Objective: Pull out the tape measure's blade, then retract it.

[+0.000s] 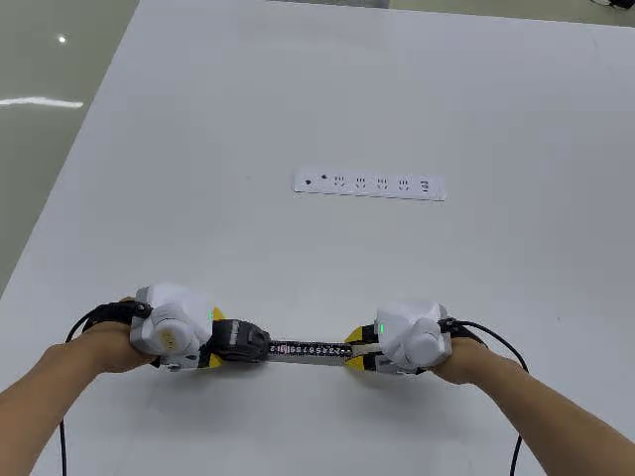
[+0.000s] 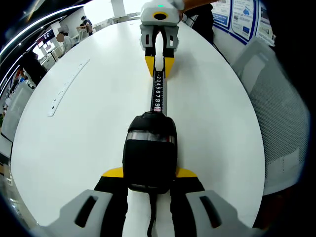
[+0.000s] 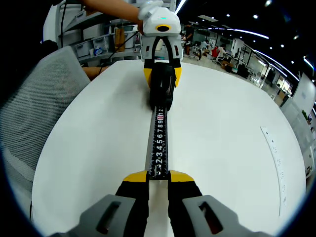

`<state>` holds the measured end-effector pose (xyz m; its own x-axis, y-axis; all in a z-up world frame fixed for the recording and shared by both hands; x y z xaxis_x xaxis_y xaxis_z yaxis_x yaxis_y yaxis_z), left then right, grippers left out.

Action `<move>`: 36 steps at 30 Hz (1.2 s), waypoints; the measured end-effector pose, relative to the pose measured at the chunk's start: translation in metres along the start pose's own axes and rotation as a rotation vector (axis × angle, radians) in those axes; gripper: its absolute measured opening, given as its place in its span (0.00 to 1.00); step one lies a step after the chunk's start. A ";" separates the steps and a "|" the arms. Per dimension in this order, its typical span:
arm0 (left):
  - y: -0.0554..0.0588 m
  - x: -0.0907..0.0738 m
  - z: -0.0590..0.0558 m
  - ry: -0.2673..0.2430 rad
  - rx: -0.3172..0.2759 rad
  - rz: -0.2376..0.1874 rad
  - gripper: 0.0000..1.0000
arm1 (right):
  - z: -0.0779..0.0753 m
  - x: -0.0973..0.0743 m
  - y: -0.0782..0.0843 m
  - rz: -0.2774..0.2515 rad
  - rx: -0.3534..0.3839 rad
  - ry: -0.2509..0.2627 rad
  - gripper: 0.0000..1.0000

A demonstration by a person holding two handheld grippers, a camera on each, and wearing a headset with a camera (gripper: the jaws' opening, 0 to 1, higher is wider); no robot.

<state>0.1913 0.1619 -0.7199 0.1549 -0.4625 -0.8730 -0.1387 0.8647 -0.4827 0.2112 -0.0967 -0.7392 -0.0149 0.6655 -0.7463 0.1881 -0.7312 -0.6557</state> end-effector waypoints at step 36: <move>0.003 0.002 0.001 0.001 0.003 0.002 0.28 | 0.003 -0.011 0.015 0.016 0.011 0.009 0.13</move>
<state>0.1923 0.1637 -0.7233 0.1540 -0.4612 -0.8739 -0.1365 0.8660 -0.4811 0.2116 -0.1157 -0.7410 -0.0035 0.6551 -0.7555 0.1775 -0.7431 -0.6452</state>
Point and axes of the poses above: the centre of the closed fingertips' face, and the gripper's own axes: x roughly forward along the fingers, z roughly to its left, y roughly out of its underside, the point moved 8 cm from there along -x, roughly backward along the fingers, and after that the axes turned 3 degrees about -x, right-handed, at the moved point
